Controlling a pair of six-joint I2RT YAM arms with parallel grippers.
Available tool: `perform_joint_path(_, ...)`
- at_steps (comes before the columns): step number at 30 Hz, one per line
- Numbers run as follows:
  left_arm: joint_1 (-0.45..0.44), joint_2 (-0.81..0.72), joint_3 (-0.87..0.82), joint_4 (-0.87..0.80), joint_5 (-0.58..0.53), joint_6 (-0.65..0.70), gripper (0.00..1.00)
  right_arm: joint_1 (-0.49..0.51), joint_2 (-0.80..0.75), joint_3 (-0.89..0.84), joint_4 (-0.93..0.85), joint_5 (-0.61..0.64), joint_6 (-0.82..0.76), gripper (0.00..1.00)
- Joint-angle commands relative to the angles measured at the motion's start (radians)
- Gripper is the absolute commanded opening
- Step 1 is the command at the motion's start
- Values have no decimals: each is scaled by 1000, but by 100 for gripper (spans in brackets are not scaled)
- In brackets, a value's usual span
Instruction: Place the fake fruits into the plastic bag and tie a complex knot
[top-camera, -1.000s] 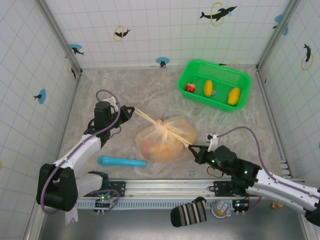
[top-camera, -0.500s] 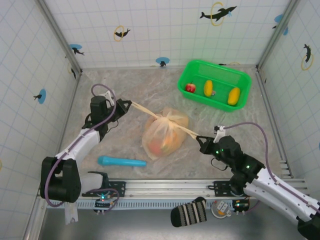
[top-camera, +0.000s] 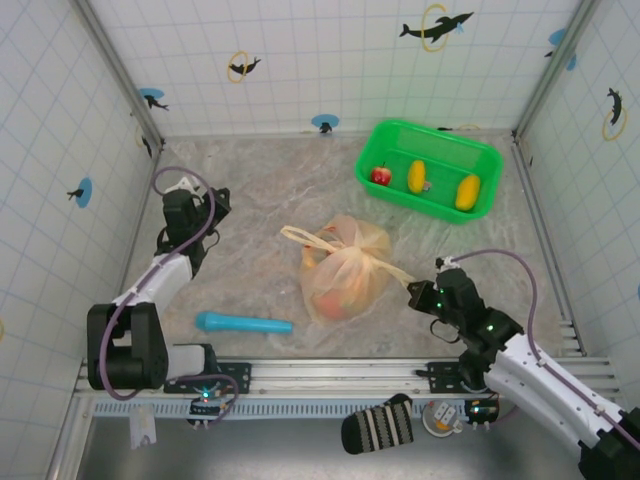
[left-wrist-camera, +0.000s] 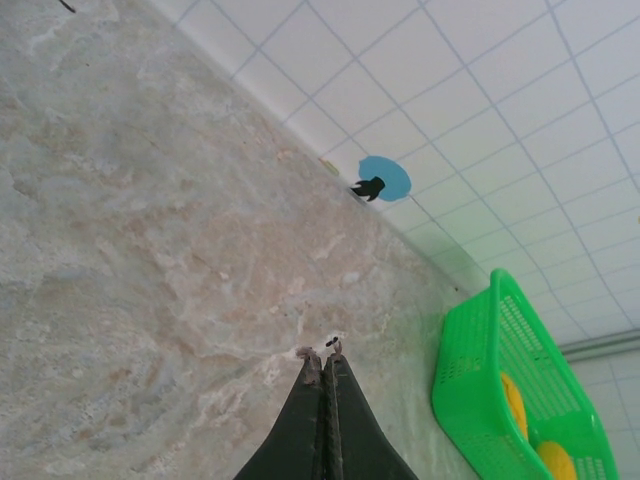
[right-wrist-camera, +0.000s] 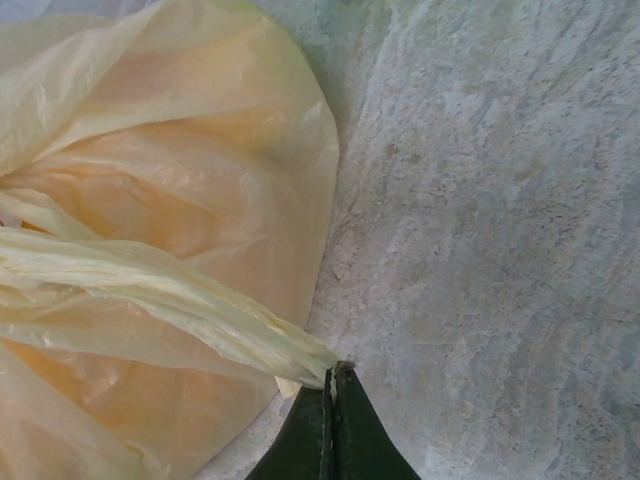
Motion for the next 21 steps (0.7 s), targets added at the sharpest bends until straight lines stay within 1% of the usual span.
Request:
perform_joint_path(1, -36, 7, 28, 50, 69, 0, 0, -3, 34, 72, 106, -85, -61, 20)
perform_joint_path(2, -52, 2, 40, 48, 80, 12, 0, -3, 42, 94, 124, -103, -73, 30)
perform_joint_path(3, -70, -9, 50, 44, 83, 31, 0, -3, 50, 122, 130, -111, -90, 37)
perform_joint_path(4, -85, -22, 58, 37, 76, 52, 0, -4, 52, 152, 130, -111, -111, 41)
perform_joint_path(6, -123, -64, 84, -3, 49, 113, 22, -3, 54, 243, 102, -89, -172, 54)
perform_joint_path(7, -142, -85, 94, -21, 38, 146, 29, -3, 56, 287, 89, -81, -205, 62)
perform_joint_path(8, -167, -111, 104, -43, 17, 185, 36, -4, 59, 338, 73, -75, -243, 75)
perform_joint_path(9, -191, -139, 113, -69, -5, 223, 43, -3, 63, 386, 52, -59, -273, 92)
perform_joint_path(10, -207, -161, 122, -94, -18, 253, 49, -4, 69, 423, 27, -42, -297, 99)
perform_joint_path(11, -223, -188, 131, -124, -22, 282, 55, -3, 82, 477, -7, -10, -320, 99)
perform_joint_path(13, -231, -241, 139, -180, -15, 327, 97, -4, 113, 563, -80, 90, -350, 99)
perform_joint_path(14, -232, -270, 132, -200, -14, 352, 98, -3, 127, 601, -114, 163, -361, 99)
perform_joint_path(16, -231, -326, 108, -235, -57, 379, 98, -4, 138, 637, -150, 290, -418, 99)
perform_joint_path(19, -231, -407, 49, -279, -211, 380, 98, -3, 113, 606, -99, 411, -570, 99)
perform_joint_path(21, -233, -456, -3, -296, -317, 391, 98, -5, 127, 562, -101, 546, -665, 99)
